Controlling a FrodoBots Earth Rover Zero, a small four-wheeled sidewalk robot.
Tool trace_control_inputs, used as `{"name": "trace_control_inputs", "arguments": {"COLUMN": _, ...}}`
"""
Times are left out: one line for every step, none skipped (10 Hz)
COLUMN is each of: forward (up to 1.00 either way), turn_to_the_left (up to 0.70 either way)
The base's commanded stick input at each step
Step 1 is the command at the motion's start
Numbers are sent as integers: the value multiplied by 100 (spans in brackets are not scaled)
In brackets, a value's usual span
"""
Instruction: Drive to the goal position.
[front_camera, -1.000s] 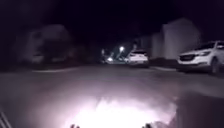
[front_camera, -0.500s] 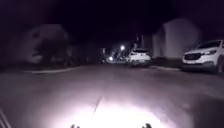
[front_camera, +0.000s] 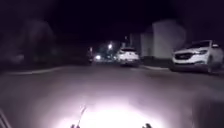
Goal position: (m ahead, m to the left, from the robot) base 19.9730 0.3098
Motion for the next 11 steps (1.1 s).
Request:
{"name": "trace_control_inputs", "arguments": {"forward": 70, "turn_to_the_left": 0}}
{"name": "trace_control_inputs", "arguments": {"forward": 70, "turn_to_the_left": 0}}
{"name": "trace_control_inputs", "arguments": {"forward": 70, "turn_to_the_left": 0}}
{"name": "trace_control_inputs", "arguments": {"forward": 70, "turn_to_the_left": 0}}
{"name": "trace_control_inputs", "arguments": {"forward": 70, "turn_to_the_left": 0}}
{"name": "trace_control_inputs", "arguments": {"forward": 70, "turn_to_the_left": 0}}
{"name": "trace_control_inputs", "arguments": {"forward": 70, "turn_to_the_left": 0}}
{"name": "trace_control_inputs", "arguments": {"forward": 70, "turn_to_the_left": 0}}
{"name": "trace_control_inputs", "arguments": {"forward": 70, "turn_to_the_left": 0}}
{"name": "trace_control_inputs", "arguments": {"forward": 70, "turn_to_the_left": 0}}
{"name": "trace_control_inputs", "arguments": {"forward": 70, "turn_to_the_left": 0}}
